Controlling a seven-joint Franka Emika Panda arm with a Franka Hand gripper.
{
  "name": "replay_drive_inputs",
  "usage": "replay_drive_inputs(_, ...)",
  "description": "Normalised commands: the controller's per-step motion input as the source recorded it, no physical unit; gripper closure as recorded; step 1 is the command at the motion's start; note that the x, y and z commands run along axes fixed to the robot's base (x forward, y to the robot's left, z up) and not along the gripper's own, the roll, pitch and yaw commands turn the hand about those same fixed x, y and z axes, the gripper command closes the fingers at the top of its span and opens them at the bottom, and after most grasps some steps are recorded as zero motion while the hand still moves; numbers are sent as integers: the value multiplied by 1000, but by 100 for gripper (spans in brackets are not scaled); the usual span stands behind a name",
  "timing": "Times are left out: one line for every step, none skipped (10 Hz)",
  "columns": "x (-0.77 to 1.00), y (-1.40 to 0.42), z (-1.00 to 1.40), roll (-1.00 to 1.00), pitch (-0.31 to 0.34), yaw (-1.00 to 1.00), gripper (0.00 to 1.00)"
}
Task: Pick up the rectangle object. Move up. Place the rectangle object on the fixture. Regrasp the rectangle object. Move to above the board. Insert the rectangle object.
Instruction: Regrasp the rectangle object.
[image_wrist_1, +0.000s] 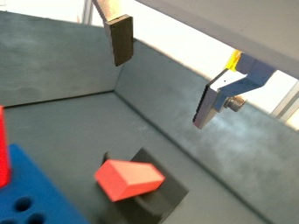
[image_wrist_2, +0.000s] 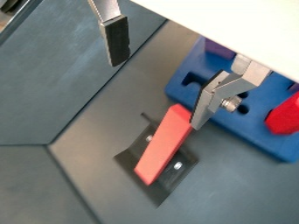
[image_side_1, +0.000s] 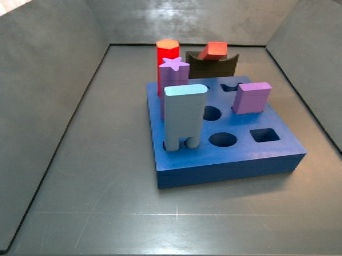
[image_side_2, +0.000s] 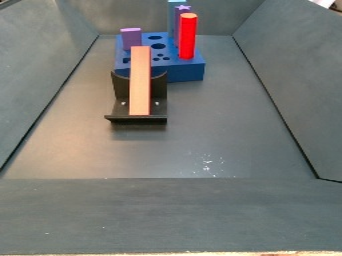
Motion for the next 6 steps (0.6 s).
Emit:
replay_drive_inputs(100, -44, -4, 1000, 180, 81, 0)
replay_drive_inputs(101, -43, -6, 1000, 200, 102, 0)
replay_drive_inputs(101, -46, -4, 1000, 224, 142, 0)
replay_drive_inputs(101, -48, -8, 1000, 243, 183, 0)
replay_drive_inputs(105, -49, -7, 972, 255, 234, 0)
replay_drive_inputs(108, -51, -6, 785, 219, 255, 0)
